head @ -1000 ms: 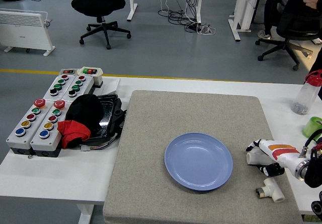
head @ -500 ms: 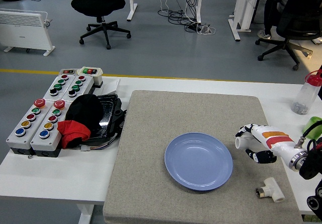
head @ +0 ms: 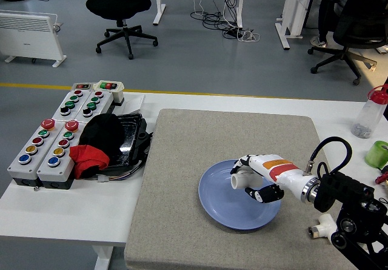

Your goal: Pick pipe place plate twice

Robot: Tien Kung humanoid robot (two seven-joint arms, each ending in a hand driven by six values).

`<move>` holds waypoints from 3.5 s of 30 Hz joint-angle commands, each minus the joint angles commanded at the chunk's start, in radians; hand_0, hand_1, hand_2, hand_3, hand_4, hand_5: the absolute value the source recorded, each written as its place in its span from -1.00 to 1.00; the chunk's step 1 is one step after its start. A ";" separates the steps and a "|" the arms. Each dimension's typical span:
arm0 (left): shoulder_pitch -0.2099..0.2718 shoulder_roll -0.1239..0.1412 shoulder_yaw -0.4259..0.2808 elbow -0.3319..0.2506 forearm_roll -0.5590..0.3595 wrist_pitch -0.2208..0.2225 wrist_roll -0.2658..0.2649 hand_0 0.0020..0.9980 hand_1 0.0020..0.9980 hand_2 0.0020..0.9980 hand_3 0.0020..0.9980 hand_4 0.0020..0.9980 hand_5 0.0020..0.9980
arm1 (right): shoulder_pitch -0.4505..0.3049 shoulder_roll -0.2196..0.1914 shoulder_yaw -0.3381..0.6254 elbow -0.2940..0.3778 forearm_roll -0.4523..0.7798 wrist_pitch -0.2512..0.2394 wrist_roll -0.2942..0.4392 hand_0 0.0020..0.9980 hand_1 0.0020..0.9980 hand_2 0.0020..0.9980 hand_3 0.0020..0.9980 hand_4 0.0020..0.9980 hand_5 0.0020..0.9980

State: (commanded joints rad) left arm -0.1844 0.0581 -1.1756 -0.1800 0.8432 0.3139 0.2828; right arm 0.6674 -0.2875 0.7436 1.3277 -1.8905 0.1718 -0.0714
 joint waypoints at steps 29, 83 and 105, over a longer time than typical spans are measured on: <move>-0.001 0.003 0.006 0.000 0.000 -0.001 0.000 0.44 0.51 0.44 0.32 -0.19 1.00 | 0.064 0.076 -0.076 -0.064 -0.034 0.068 -0.031 0.90 0.87 1.00 1.00 0.49 -0.64; -0.003 0.002 -0.027 0.000 0.043 -0.002 0.004 0.43 0.51 0.44 0.32 -0.19 1.00 | -0.297 -0.258 0.321 0.273 0.006 0.394 -0.239 0.84 0.83 1.00 1.00 0.60 -0.43; -0.005 0.000 -0.027 0.000 0.046 -0.004 0.005 0.43 0.51 0.44 0.32 -0.19 1.00 | -0.303 -0.252 0.298 0.266 -0.026 0.406 -0.345 0.30 0.32 0.44 0.69 0.48 -0.56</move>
State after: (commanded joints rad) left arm -0.1891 0.0584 -1.2021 -0.1800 0.8889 0.3104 0.2882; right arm 0.3643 -0.5392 1.0413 1.5940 -1.9161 0.5774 -0.4168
